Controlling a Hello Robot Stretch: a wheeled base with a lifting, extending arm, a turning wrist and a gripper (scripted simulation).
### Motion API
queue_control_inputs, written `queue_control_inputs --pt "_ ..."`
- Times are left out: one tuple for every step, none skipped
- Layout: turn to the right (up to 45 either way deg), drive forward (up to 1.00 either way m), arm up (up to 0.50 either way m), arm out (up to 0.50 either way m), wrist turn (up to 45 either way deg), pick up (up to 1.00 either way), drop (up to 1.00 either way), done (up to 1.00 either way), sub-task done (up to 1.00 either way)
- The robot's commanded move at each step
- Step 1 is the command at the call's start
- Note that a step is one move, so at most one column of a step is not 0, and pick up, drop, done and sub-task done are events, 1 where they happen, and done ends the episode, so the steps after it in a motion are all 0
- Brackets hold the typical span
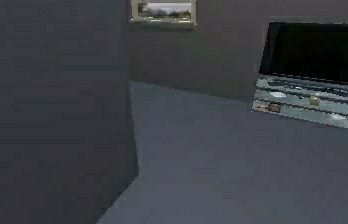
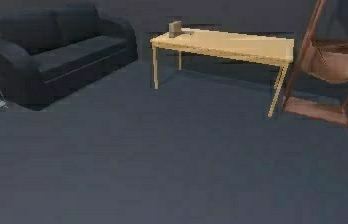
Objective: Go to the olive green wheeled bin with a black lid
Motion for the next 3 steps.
queue_control_inputs --pt "0.0 1.00 0.00 0.00 0.0 0.00 0.00 0.00 0.00" --pt "0.0 0.40 0.00 0.00 0.0 0.00 0.00 0.00 0.00" --pt "45.0 0.00 0.00 0.00 0.0 0.00 0.00 0.00 0.00"
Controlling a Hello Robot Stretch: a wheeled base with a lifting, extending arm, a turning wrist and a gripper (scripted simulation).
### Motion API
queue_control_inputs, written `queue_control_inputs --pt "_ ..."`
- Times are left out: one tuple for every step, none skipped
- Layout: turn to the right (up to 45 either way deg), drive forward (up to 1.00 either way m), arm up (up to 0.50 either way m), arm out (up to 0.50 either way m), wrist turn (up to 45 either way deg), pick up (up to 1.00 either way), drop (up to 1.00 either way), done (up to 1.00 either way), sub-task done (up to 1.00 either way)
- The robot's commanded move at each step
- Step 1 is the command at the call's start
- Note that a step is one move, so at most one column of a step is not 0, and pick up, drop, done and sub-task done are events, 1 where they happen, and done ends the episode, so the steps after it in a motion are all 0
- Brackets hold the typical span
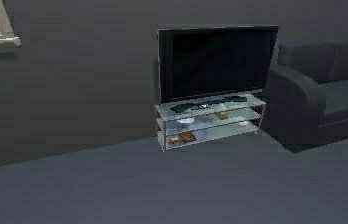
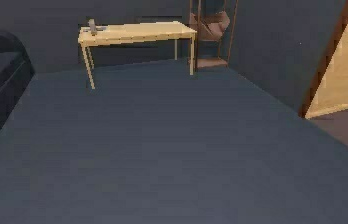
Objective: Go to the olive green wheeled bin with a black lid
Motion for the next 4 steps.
queue_control_inputs --pt "30.0 0.00 0.00 0.00 0.0 0.00 0.00 0.00 0.00" --pt "0.0 0.30 0.00 0.00 0.0 0.00 0.00 0.00 0.00" --pt "-45.0 0.00 0.00 0.00 0.0 0.00 0.00 0.00 0.00" --pt "-45.0 0.00 0.00 0.00 0.0 0.00 0.00 0.00 0.00"
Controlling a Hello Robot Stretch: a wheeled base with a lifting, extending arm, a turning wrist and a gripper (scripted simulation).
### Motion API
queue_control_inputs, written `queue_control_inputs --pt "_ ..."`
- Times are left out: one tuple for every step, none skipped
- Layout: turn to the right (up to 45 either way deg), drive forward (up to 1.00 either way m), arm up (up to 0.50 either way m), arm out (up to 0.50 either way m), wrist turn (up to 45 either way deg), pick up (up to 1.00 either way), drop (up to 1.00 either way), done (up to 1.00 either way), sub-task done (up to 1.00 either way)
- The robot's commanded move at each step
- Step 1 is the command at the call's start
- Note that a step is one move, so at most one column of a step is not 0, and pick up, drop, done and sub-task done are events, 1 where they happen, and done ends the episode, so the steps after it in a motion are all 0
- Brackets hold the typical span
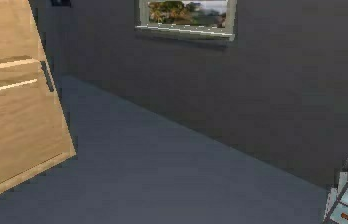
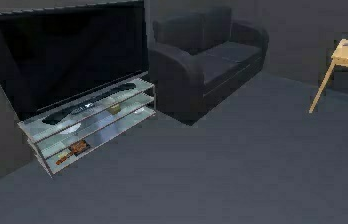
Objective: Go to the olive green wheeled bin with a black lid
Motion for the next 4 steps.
queue_control_inputs --pt "0.0 0.45 0.00 0.00 0.0 0.00 0.00 0.00 0.00" --pt "-45.0 0.00 0.00 0.00 0.0 0.00 0.00 0.00 0.00" --pt "0.0 1.00 0.00 0.00 0.0 0.00 0.00 0.00 0.00" --pt "-12.0 0.00 0.00 0.00 0.0 0.00 0.00 0.00 0.00"
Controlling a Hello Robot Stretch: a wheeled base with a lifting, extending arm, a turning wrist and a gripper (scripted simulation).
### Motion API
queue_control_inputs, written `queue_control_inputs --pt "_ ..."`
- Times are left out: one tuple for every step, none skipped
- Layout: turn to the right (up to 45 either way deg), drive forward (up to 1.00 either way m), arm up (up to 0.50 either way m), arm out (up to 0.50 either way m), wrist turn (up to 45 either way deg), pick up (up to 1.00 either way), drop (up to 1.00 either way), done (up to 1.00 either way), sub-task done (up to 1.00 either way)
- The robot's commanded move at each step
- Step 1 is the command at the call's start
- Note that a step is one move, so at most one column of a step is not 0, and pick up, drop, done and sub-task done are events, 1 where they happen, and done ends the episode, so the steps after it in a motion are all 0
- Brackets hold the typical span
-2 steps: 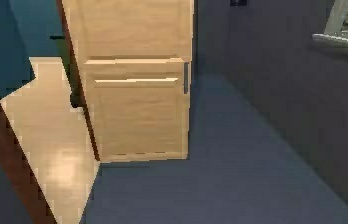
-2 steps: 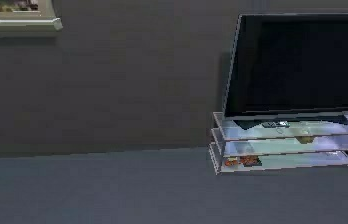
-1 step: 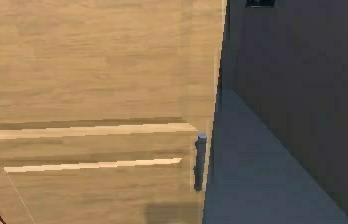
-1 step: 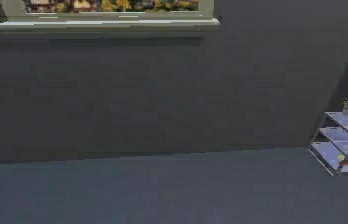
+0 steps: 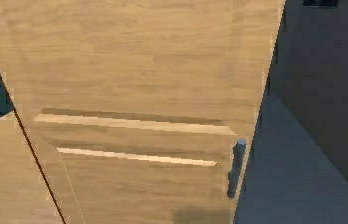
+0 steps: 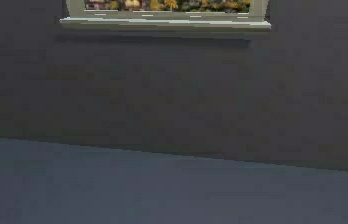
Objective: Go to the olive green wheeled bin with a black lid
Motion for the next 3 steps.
queue_control_inputs --pt "0.0 0.10 0.00 0.00 0.0 0.00 0.00 0.00 0.00" --pt "-45.0 0.00 0.00 0.00 0.0 0.00 0.00 0.00 0.00" --pt "-21.0 0.00 0.00 0.00 0.0 0.00 0.00 0.00 0.00"
